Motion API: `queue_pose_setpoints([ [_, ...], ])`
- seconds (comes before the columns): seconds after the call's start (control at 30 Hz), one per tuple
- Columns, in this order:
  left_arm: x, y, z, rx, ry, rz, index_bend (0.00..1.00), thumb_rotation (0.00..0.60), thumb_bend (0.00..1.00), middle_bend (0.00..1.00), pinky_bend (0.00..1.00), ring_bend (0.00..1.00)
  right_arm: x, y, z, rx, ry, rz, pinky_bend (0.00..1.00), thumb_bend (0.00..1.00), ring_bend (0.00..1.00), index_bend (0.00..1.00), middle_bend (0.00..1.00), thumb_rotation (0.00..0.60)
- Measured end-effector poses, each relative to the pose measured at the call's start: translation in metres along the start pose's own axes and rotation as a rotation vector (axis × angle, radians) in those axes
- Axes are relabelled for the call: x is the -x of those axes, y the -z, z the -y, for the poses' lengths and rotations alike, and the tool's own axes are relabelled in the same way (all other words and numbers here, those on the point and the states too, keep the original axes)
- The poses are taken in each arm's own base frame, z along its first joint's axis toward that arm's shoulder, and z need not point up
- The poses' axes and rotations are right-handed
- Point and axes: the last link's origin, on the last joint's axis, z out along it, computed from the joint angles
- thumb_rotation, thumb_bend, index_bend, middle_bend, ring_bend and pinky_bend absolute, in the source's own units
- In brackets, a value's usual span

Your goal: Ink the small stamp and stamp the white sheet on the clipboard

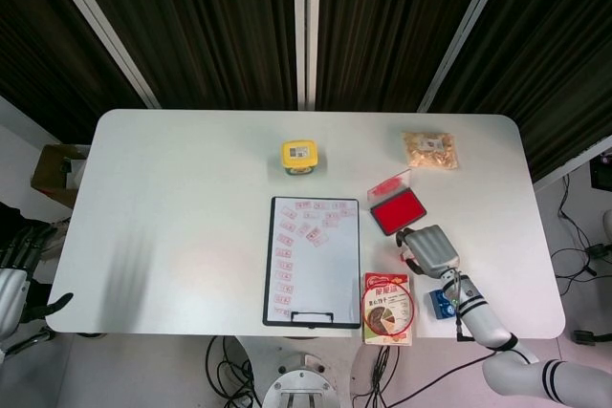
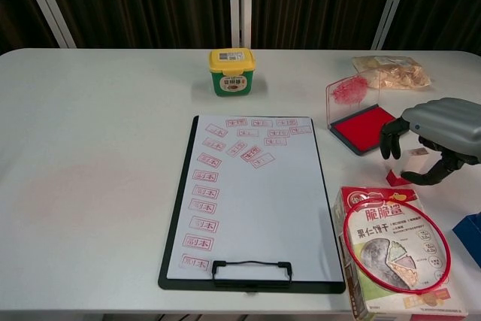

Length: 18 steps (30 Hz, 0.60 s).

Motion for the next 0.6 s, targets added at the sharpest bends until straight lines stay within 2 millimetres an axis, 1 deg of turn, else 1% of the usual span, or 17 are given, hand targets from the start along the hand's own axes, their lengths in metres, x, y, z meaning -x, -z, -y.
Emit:
queue_pose_setpoints([
  [0.1,0.0,0.0,0.0,0.001,0.0,0.001,0.1,0.6,0.0,0.09,0.16,0.07,-0.001,0.002,-0.002,0.001,0.0,0.0,1.0,0.2,0.93,0.28,0.36,0.6],
  [0.17,0.0,0.0,0.0,0.002,0.0,0.0,0.1,0.6,0.0,0.09,0.16,0.07,-0.003,0.004,-0.003,0.001,0.0,0.0,1.0,0.2,0.93,0.19,0.33,0.6],
  [0.27,-0.001,0.001,-0.001,0.001,-0.001,-0.003,0.1,0.6,0.0,0.09,0.16,0.07,-0.008,0.012,-0.008,0.003,0.005,-0.007,1.0,0.18,0.93,0.1,0.31,0.6],
  [0.33,-0.001,0.001,-0.001,0.001,-0.002,-0.004,0.1,0.6,0.0,0.09,0.16,0.07,-0.014,0.021,-0.014,0.009,0.01,-0.016,1.0,0.16,0.93,0.04,0.29,0.6],
  [0.4,-0.002,0.001,-0.001,0.0,-0.001,-0.006,0.1,0.6,0.0,0.09,0.16,0.07,-0.021,0.034,-0.023,0.023,0.008,-0.023,1.0,0.15,0.93,0.01,0.27,0.6],
  [0.47,-0.002,0.0,-0.002,0.0,0.001,-0.007,0.1,0.6,0.0,0.09,0.16,0.07,-0.03,0.049,-0.033,0.046,0.002,-0.032,1.0,0.15,0.93,0.0,0.26,0.6],
  [0.5,-0.002,0.0,-0.002,0.001,0.001,-0.007,0.1,0.6,0.0,0.09,0.16,0.07,-0.036,0.061,-0.043,0.069,-0.004,-0.045,1.0,0.15,0.93,0.0,0.26,0.6],
  [0.53,-0.002,0.0,-0.003,0.002,0.002,-0.007,0.1,0.6,0.0,0.09,0.16,0.07,-0.042,0.071,-0.05,0.091,-0.012,-0.059,1.0,0.14,0.91,0.0,0.26,0.6],
  [0.6,-0.002,0.0,-0.004,0.005,0.003,-0.009,0.1,0.6,0.0,0.09,0.16,0.07,-0.054,0.094,-0.068,0.146,-0.044,-0.108,0.98,0.13,0.85,0.0,0.24,0.6],
])
